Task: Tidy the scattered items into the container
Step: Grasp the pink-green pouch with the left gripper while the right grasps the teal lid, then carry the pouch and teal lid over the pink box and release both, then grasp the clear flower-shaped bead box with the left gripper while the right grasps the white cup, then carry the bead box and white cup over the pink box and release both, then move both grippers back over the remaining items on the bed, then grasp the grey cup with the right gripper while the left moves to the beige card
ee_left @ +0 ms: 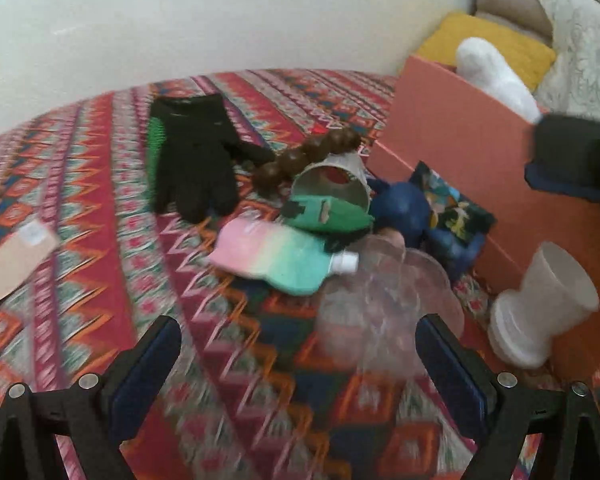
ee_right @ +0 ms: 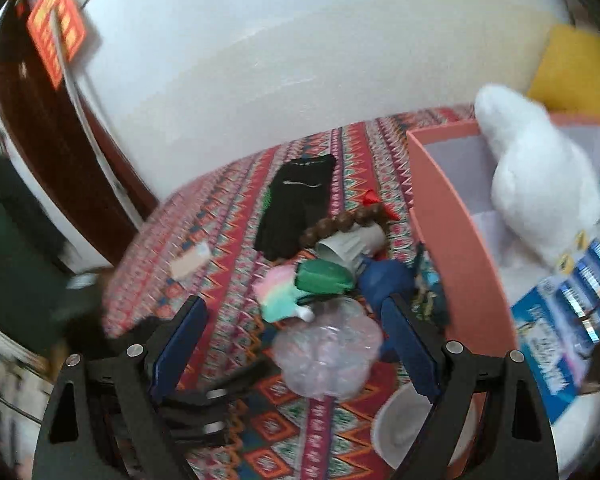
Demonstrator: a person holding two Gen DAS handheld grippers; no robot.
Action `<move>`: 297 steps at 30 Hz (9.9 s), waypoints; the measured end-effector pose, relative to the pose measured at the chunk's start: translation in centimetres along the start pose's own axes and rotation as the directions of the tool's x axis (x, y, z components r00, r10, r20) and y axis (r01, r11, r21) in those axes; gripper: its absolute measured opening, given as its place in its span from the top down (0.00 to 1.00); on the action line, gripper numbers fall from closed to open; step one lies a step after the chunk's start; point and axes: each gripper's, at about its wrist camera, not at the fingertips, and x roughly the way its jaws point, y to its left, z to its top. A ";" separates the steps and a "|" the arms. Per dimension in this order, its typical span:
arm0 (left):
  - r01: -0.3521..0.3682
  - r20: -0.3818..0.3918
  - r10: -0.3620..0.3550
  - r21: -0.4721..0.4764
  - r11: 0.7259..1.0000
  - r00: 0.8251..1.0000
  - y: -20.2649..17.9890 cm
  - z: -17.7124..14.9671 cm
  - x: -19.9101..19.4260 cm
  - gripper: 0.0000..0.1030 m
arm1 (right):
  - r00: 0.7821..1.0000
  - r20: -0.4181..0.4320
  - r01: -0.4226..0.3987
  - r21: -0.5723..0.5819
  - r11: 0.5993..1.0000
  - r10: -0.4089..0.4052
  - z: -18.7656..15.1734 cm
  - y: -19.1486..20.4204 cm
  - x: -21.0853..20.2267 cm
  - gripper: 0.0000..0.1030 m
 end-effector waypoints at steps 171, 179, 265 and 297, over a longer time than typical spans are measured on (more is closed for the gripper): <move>-0.081 0.027 0.084 -0.095 0.992 0.996 -4.2 -3.4 0.7 0.09 | 0.986 -0.143 0.028 -0.347 0.937 -0.082 -3.5 0.6 -6.4 0.99; -0.060 0.110 0.080 -0.176 0.983 0.991 -1.5 -4.4 -4.6 0.09 | 0.993 -0.113 -0.017 -0.336 0.942 -0.022 -3.3 2.8 -6.5 0.99; -0.385 0.251 0.449 -0.266 0.884 0.857 -4.9 -8.3 -24.5 0.01 | 0.874 0.313 0.419 -0.100 0.902 -0.372 -10.2 7.6 -19.8 0.06; -0.301 -0.048 0.303 -0.341 0.891 0.952 17.4 -0.1 -3.2 0.01 | 0.827 -0.024 0.509 -0.390 0.767 -0.562 0.1 2.6 13.1 0.18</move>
